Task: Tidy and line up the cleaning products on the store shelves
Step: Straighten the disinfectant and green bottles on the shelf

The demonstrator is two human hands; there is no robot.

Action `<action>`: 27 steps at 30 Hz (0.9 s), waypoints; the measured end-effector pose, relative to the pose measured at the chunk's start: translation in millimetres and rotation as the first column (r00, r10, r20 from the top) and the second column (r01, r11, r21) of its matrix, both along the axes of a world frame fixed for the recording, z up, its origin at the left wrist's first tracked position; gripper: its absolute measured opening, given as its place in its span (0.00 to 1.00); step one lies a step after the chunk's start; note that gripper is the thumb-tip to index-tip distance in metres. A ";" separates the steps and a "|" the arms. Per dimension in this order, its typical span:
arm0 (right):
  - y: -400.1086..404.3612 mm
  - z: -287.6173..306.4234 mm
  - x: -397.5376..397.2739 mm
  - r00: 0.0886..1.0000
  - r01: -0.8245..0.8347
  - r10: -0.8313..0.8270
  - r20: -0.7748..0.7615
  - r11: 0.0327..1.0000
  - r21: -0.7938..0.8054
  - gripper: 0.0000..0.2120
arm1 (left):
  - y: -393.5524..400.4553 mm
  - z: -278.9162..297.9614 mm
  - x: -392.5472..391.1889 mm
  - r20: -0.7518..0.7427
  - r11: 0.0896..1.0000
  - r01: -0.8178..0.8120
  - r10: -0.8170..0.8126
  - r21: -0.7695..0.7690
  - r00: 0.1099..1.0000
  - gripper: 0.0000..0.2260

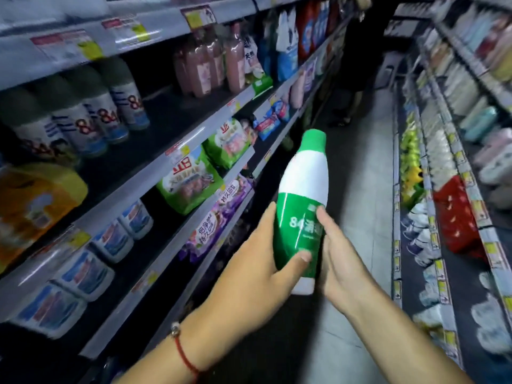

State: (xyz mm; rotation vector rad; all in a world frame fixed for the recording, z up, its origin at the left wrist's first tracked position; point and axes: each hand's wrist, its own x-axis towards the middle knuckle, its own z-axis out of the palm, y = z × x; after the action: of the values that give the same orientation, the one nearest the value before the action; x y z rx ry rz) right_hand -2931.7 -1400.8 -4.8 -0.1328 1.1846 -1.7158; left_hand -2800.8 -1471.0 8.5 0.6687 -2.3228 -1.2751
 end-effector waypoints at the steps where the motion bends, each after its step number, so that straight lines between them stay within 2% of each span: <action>1: -6.4 4.8 -8.3 0.997 -0.004 0.005 -0.072 1.000 0.005 0.22 | -12.0 -2.0 -7.4 -0.015 0.999 0.000 0.001 0.040 1.000 0.28; 5: -38.5 31.7 -45.0 0.961 -0.049 0.060 -0.270 0.998 0.047 0.16 | -54.8 7.6 -35.3 -0.048 0.993 -0.008 0.014 0.118 0.999 0.28; 9: -89.7 63.1 -83.2 0.882 -0.140 0.157 -0.444 0.988 0.070 0.11 | -102.9 34.0 -64.0 -0.106 0.993 -0.075 0.085 0.093 0.991 0.27; 13: -153.3 95.5 -118.1 0.820 -0.273 0.240 -0.519 0.962 0.013 0.10 | -155.6 61.8 -92.4 -0.165 0.981 -0.194 0.196 0.028 0.967 0.27; 15: -181.1 106.2 -133.3 0.795 -0.315 0.263 -0.547 0.949 0.000 0.13 | -176.5 76.0 -105.1 -0.180 0.968 -0.250 0.246 0.004 0.952 0.28; 18: -225.3 132.0 -164.6 0.693 -0.451 0.357 -0.627 0.893 0.010 0.24 | -201.2 102.5 -127.9 -0.243 0.937 -0.349 0.333 -0.029 0.911 0.30; 21: -267.8 161.1 -191.3 0.546 -0.588 0.453 -0.705 0.807 0.063 0.30 | -220.9 125.1 -147.0 -0.291 0.890 -0.453 0.419 -0.056 0.860 0.31; 24: -307.1 191.0 -208.9 0.404 -0.647 0.455 -0.794 0.755 0.105 0.40 | -236.5 145.6 -163.6 -0.346 0.817 -0.561 0.492 -0.131 0.799 0.32; 25: -318.8 200.5 -210.9 0.363 -0.670 0.451 -0.815 0.735 0.109 0.40 | -241.3 153.1 -166.5 -0.364 0.781 -0.602 0.518 -0.168 0.774 0.33; 27: -340.4 220.8 -210.6 0.313 -0.722 0.424 -0.850 0.688 0.078 0.32 | -250.9 168.1 -167.3 -0.393 0.703 -0.671 0.563 -0.235 0.727 0.34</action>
State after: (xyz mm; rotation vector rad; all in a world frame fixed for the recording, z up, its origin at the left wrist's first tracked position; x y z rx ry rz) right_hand -3142.3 -1741.2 216.0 -1.5786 1.2213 -1.0937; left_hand -2968.0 -1721.9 176.6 0.9540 -1.7628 -0.5544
